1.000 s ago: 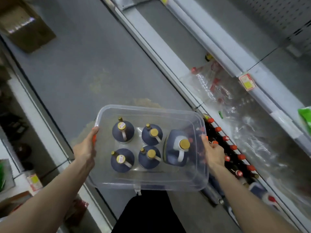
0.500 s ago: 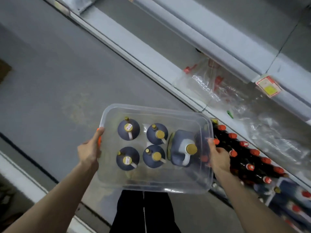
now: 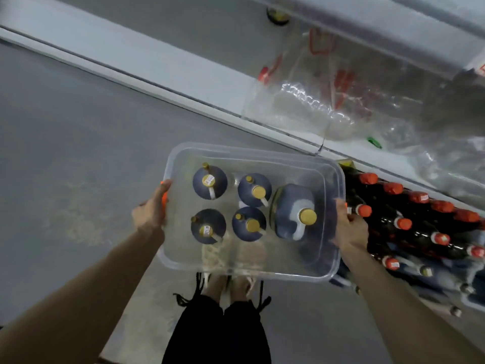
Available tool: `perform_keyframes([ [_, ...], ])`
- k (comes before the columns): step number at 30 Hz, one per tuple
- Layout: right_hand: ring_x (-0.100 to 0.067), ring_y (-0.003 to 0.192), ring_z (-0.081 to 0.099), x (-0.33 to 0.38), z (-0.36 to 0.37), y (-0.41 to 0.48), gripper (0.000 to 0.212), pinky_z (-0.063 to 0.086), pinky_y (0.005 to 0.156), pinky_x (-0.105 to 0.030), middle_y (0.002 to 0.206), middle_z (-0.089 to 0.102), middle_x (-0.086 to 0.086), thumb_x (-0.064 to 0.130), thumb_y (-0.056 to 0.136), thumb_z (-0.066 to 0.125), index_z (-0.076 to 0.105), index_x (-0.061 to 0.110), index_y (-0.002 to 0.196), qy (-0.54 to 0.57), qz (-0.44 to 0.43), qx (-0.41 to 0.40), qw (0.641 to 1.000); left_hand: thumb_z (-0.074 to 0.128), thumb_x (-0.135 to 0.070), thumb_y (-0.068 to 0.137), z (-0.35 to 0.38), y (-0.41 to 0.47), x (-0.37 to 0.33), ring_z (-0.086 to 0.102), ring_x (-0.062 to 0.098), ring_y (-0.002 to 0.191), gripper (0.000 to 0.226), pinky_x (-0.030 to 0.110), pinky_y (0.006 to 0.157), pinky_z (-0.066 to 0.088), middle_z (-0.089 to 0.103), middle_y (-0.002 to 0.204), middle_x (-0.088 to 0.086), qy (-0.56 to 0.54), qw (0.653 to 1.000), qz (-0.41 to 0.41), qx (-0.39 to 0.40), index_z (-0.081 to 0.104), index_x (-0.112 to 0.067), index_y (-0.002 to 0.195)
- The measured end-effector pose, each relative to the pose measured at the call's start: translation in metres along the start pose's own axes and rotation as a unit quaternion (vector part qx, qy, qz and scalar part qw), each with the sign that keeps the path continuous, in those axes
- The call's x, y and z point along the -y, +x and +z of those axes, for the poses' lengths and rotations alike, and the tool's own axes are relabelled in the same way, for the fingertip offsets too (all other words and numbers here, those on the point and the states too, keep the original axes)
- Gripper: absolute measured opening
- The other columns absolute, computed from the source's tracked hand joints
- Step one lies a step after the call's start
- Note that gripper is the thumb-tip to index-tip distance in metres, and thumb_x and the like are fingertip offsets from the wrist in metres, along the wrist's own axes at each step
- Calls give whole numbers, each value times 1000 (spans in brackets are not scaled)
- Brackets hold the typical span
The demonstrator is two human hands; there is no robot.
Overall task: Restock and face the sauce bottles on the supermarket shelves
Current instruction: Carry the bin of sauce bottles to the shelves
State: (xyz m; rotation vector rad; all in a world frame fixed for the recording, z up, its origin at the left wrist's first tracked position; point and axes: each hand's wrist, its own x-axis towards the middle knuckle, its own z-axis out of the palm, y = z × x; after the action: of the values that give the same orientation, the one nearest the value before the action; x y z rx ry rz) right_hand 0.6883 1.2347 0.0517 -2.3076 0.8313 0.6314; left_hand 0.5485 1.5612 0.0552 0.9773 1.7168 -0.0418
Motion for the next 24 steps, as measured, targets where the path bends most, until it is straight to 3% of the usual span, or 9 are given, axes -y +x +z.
perform_keyframes([
  [3, -41, 108, 59, -12, 26, 29, 70, 47, 96, -49, 116, 65, -22, 66, 87, 49, 65, 4, 116, 33, 28, -13, 999, 77, -60, 64, 29, 37, 0, 59, 18, 67, 50, 33, 64, 50, 65, 84, 9, 27, 999, -8, 39, 65, -14, 79],
  [6, -42, 108, 59, -24, 50, 59, 69, 47, 96, -51, 117, 63, -22, 62, 88, 52, 63, -1, 115, 64, 55, -12, 996, 75, -52, 73, 60, 66, 4, 54, 14, 62, 40, 29, 60, 46, 59, 78, 4, 28, 1000, 5, 11, 62, -15, 78],
  [10, -37, 101, 62, -35, 75, 86, 71, 50, 91, -47, 106, 66, -19, 67, 85, 52, 65, 0, 106, 96, 86, -9, 992, 76, -53, 71, 90, 96, 4, 54, 11, 62, 58, 27, 63, 46, 65, 95, 7, 35, 999, 15, 7, 65, -9, 108],
  [12, -36, 97, 63, -38, 84, 99, 63, 51, 91, -49, 101, 67, -16, 65, 85, 54, 65, 4, 97, 116, 89, -11, 989, 76, -54, 70, 102, 105, 4, 56, 10, 64, 63, 23, 57, 47, 65, 97, 6, 40, 999, 15, 20, 65, -9, 114],
  [16, -33, 96, 64, -42, 97, 111, 64, 51, 92, -50, 101, 67, -15, 64, 84, 56, 65, 3, 101, 138, 105, -22, 985, 74, -47, 76, 124, 115, 0, 56, 8, 64, 41, 21, 46, 45, 59, 81, -1, 60, 997, 37, 23, 63, -14, 98],
  [19, -33, 95, 64, -47, 104, 120, 58, 52, 91, -51, 100, 67, -14, 65, 82, 56, 64, 9, 92, 152, 111, -26, 982, 74, -47, 76, 136, 120, -5, 55, 8, 62, 38, 21, 46, 44, 58, 78, -2, 80, 996, 37, 27, 62, -15, 91],
  [22, -33, 97, 63, -50, 105, 126, 62, 51, 92, -51, 102, 67, -14, 67, 83, 53, 63, 8, 100, 154, 119, -19, 981, 73, -46, 77, 148, 125, -6, 53, 10, 61, 32, 22, 50, 44, 56, 75, -1, 85, 995, 42, 35, 58, -18, 77],
  [24, -31, 94, 64, -51, 106, 129, 54, 52, 89, -51, 93, 66, -8, 65, 85, 53, 62, 12, 92, 160, 118, -13, 980, 72, -48, 77, 153, 128, -7, 53, 9, 59, 33, 22, 49, 44, 55, 73, -1, 96, 993, 49, 45, 59, -17, 78],
])
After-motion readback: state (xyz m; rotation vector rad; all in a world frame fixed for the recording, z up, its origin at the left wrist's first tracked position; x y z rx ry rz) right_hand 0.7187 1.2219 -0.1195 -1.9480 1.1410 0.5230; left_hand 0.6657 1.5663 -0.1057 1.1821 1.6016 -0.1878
